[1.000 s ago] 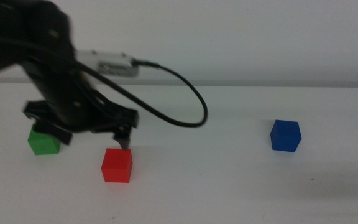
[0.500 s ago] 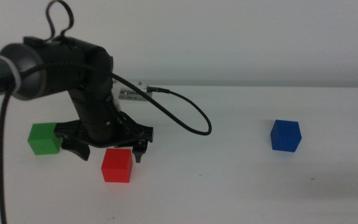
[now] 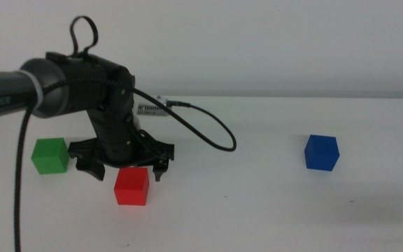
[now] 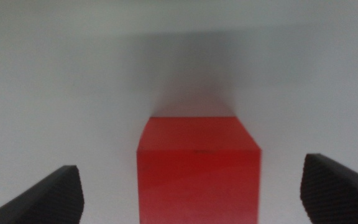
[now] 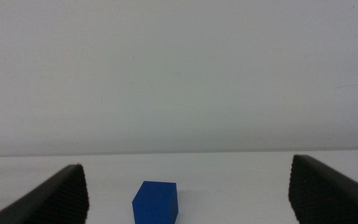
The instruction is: Stack red cubes first, then green, then blue cubes in a specific spot.
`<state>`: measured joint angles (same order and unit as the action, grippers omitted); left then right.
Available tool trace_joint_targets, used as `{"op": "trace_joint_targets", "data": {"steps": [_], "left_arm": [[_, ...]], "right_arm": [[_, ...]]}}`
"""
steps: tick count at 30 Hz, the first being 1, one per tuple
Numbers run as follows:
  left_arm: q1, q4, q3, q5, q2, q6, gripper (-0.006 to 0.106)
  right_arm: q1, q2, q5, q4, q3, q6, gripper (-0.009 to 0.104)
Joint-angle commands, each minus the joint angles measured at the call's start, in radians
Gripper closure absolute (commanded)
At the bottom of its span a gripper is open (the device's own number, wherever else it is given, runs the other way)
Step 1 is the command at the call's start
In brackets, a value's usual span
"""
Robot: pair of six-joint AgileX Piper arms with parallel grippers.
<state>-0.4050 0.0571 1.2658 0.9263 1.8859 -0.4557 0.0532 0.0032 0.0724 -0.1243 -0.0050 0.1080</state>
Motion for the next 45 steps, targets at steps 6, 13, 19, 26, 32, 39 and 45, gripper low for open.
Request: {"op": "trace_joint_targets", "data": {"steps": [6, 13, 19, 26, 32, 39, 45], "left_arm": [[-0.004, 0.013, 0.006, -0.019, 0.04, -0.017, 0.007], [-0.004, 0.013, 0.006, -0.029, 0.062, -0.017, 0.007], [-0.004, 0.017, 0.006, -0.027, 0.068, -0.013, 0.016], [-0.004, 0.015, 0.006, -0.006, 0.075, -0.013, 0.059], [-0.008, -0.036, 0.02, 0.077, 0.016, -0.029, 0.102], [-0.145, 0.067, 0.23, 0.3, 0.017, -0.217, 0.102], [-0.264, 0.066, 0.47, 0.385, 0.157, -0.329, 0.102]], "right_arm": [[-0.005, -0.039, -0.009, 0.005, 0.043, -0.003, 0.01], [-0.005, -0.039, -0.009, 0.005, 0.043, -0.003, 0.01], [-0.005, -0.039, -0.009, 0.005, 0.043, -0.003, 0.01], [-0.005, -0.039, -0.009, 0.005, 0.043, -0.003, 0.01], [-0.005, -0.039, -0.009, 0.005, 0.043, -0.003, 0.01], [-0.005, -0.039, -0.009, 0.005, 0.043, -0.003, 0.01], [-0.005, -0.039, -0.009, 0.005, 0.043, -0.003, 0.01]]}}
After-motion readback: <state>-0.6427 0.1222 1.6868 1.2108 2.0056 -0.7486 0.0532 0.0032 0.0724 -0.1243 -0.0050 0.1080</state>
